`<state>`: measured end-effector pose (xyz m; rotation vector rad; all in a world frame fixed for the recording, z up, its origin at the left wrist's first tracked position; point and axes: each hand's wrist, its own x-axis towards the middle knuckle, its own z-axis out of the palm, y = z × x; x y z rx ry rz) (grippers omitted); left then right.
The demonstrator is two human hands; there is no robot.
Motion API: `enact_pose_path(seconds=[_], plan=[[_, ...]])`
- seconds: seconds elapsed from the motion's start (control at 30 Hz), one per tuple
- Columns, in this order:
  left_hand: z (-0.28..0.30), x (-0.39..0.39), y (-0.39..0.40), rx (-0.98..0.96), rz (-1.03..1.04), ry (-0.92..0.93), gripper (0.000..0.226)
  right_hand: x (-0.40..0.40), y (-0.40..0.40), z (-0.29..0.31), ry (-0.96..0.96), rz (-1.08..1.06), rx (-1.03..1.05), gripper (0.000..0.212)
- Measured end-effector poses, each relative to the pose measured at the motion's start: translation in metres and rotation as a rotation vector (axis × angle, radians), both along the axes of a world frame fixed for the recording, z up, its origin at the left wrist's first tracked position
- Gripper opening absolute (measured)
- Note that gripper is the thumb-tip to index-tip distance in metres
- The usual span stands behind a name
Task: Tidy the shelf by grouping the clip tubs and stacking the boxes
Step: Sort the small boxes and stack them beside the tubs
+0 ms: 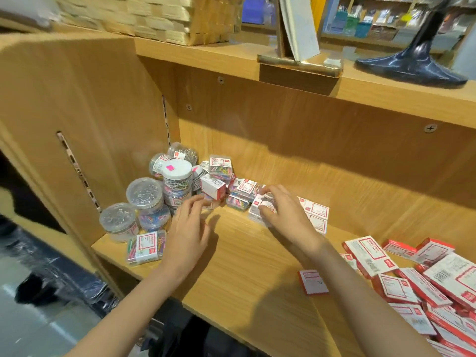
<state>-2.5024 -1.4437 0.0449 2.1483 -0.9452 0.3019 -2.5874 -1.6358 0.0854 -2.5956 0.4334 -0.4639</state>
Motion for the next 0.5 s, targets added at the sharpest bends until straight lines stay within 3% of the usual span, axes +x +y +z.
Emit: enact_pose_path(seconds=[0.13, 0.33, 0.4, 0.5], plan=[[0.000, 0.009, 0.017, 0.079, 0.008, -0.089, 0.040, 0.038, 0.018, 0.004, -0.075, 0.069, 0.110, 0.044], [0.003, 0.024, 0.056, 0.159, 0.021, -0.068, 0.020, 0.064, 0.057, -0.018, -0.177, -0.020, 0.031, 0.023], [-0.001, 0.027, 0.075, 0.221, 0.027, -0.077, 0.032, 0.058, 0.068, -0.031, -0.173, 0.089, 0.035, 0.022], [-0.009, 0.028, 0.097, 0.333, 0.093, -0.062, 0.048, 0.053, 0.081, -0.048, 0.001, 0.252, 0.023, 0.032]])
